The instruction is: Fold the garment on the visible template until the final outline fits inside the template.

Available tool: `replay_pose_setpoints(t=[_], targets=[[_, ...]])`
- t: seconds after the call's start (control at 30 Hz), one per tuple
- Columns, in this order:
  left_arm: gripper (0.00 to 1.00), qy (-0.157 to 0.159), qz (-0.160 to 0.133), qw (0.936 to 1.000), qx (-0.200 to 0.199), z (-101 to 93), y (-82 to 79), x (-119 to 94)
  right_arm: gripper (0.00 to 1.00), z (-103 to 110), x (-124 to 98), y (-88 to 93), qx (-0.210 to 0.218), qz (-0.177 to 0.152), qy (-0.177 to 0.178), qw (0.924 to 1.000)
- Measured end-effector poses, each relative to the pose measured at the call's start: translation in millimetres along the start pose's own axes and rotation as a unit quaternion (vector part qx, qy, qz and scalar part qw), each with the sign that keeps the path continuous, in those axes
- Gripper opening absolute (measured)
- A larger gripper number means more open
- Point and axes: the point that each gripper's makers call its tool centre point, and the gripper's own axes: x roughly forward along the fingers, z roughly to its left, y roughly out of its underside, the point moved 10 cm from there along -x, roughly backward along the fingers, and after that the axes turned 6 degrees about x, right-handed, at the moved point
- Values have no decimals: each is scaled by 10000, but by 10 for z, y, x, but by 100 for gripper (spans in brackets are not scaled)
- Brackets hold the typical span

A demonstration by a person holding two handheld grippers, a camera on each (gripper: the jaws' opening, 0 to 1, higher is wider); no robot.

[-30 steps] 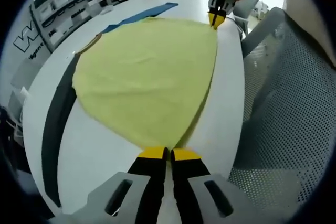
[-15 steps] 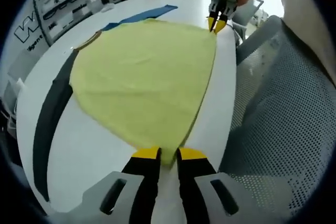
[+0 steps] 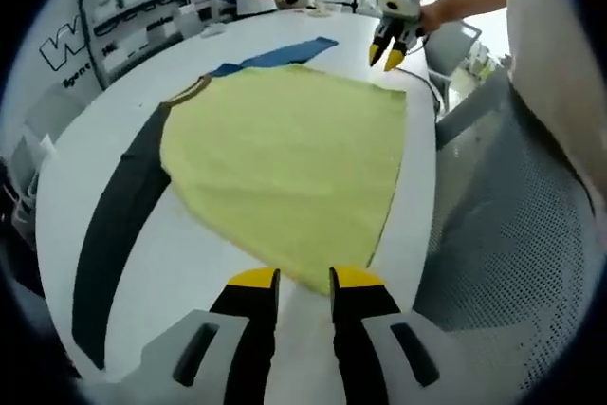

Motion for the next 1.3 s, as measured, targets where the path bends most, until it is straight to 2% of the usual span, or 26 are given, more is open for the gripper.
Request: replay_pose_setpoints(t=[0.17,0.47,0.63,0.83,0.93,1.07,1.3], targets=[[22,-218,-60,9996,-184,313,-34,45,20,-311,17,-84,64,-19,325,9994],[27,-586,-97,9972,-447,1057,-132,138,28,-933,94,-288,203,-128,832,9962],[27,-945,-195,9928,-709,1534,-162,185,32,-1307,127,-390,524,-188,1159,9917],[28,-1242,-216,9860,-1088,1993,-164,293,32,-1786,192,-469,924,-164,1458,9849],[30,-1354,-221,9825,-1257,2197,-183,349,30,-2006,223,-479,1069,-132,1595,9813],[31,-1468,-137,9816,-1214,2430,-223,422,31,-2265,260,-484,1224,-83,1724,9774],[32,-1436,41,9820,-1224,2691,-249,578,30,-2505,300,-492,1249,33,1793,9758]])
